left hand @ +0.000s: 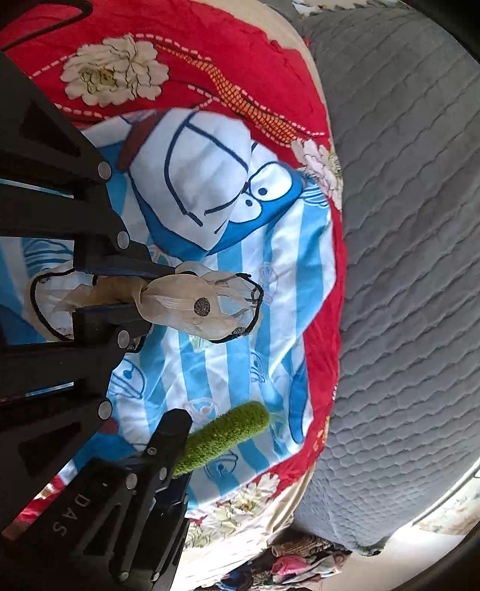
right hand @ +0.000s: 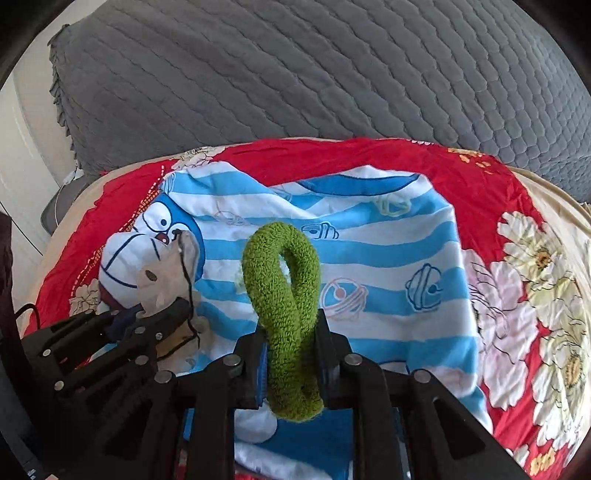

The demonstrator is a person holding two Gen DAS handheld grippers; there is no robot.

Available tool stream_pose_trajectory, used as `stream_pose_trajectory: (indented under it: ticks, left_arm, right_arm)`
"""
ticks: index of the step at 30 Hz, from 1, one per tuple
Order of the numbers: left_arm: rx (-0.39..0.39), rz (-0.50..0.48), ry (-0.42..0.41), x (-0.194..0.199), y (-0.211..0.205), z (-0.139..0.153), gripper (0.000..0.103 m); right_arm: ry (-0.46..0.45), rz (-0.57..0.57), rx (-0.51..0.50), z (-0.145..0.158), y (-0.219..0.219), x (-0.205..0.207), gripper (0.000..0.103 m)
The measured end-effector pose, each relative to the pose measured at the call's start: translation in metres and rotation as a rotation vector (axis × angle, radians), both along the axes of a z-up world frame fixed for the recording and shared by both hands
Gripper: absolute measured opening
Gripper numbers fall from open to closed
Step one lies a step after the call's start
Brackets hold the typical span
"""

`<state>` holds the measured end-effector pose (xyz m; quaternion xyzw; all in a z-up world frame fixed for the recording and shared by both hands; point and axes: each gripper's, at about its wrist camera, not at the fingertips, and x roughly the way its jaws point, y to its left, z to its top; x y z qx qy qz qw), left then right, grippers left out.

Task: Organize objects
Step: 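Carry the pouch and ring with both tools toward the grey tray with striped shirt, then lower the pouch and ring onto the shirt and open both tools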

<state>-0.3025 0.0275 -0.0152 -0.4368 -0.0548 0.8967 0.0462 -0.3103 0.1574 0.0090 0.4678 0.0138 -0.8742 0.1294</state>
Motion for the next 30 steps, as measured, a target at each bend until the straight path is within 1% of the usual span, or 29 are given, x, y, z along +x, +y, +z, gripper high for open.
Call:
stream_pose_trajectory:
  ticks: [3,5,9,12,13,15,16,17,19,21,25,27,30]
  left_arm:
    - [-0.011,-0.004,-0.007,-0.005,0.003,-0.005,0.014]
    - [-0.004,0.0,-0.009,-0.006,0.005,-0.006,0.018]
    - [-0.002,0.014,-0.005,-0.007,0.004,-0.008,0.028]
    - [-0.017,0.028,0.002,-0.005,0.004,-0.008,0.036]
    - [-0.013,0.03,0.0,-0.006,0.002,-0.008,0.037]
    - [-0.009,0.044,-0.004,-0.005,-0.001,-0.008,0.049]
    - [-0.016,0.049,-0.004,-0.004,-0.002,-0.008,0.052]
    - [-0.028,0.056,-0.002,-0.003,-0.004,-0.008,0.059]
    - [-0.028,0.056,0.003,0.001,-0.008,-0.006,0.062]
    - [-0.045,0.054,0.014,0.003,-0.009,-0.002,0.068]
    - [-0.046,0.052,0.027,0.0,-0.012,0.011,0.07]
    - [-0.048,0.058,0.037,-0.002,-0.013,0.018,0.074]
    - [-0.047,0.061,0.045,-0.005,-0.014,0.03,0.076]
  right_arm:
    - [-0.023,0.003,0.008,-0.009,-0.002,-0.007,0.022]
    - [-0.033,0.006,0.016,-0.014,-0.002,-0.01,0.023]
    - [-0.055,0.005,0.015,-0.02,-0.001,-0.016,0.026]
    - [-0.046,-0.003,0.013,-0.019,0.0,-0.015,0.028]
    - [-0.043,-0.009,0.011,-0.019,0.001,-0.014,0.028]
    - [-0.042,-0.018,0.014,-0.018,0.003,-0.014,0.033]
    - [-0.042,-0.021,0.015,-0.017,0.004,-0.014,0.034]
    - [-0.039,-0.021,0.018,-0.016,0.005,-0.014,0.037]
    - [-0.032,-0.02,0.02,-0.012,0.007,-0.013,0.043]
    - [-0.025,-0.019,0.015,-0.009,0.008,-0.014,0.048]
    - [-0.009,0.0,0.033,0.001,0.007,-0.016,0.05]
    - [0.003,0.005,0.036,0.006,0.006,-0.017,0.051]
    - [0.017,0.001,0.034,0.015,0.007,-0.018,0.053]
